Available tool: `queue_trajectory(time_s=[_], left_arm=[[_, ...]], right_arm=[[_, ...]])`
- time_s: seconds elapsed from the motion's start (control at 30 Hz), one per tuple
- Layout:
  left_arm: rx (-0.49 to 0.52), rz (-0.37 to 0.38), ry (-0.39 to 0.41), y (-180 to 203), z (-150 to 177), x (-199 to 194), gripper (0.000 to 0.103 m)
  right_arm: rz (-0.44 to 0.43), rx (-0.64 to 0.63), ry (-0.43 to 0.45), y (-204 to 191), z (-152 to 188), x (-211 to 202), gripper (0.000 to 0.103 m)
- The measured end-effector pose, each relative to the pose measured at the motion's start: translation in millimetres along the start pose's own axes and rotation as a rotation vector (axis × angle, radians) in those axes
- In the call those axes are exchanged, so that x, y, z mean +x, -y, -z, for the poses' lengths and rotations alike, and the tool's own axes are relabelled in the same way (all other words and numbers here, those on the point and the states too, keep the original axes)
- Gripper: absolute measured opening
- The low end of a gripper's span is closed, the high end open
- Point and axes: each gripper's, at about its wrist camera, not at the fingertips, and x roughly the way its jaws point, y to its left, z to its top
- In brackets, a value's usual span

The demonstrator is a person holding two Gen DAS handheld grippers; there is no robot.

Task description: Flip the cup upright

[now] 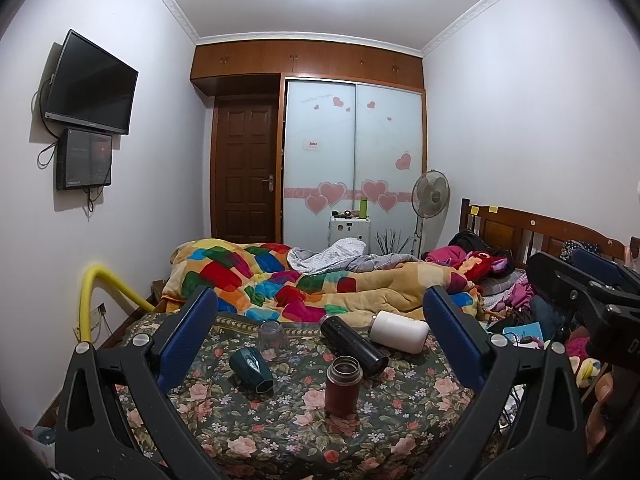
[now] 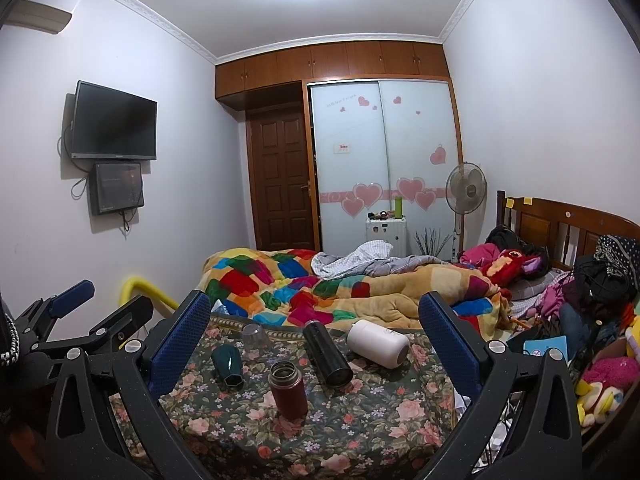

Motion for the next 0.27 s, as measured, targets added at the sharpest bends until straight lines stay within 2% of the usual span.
queue_trajectory(time_s=[0.27], left_arm=[[-0.019, -0.003, -0.001, -11, 0, 2, 0.103]], right_arm=[[-0.006, -0.004, -0.014, -6, 3, 5, 0.103]])
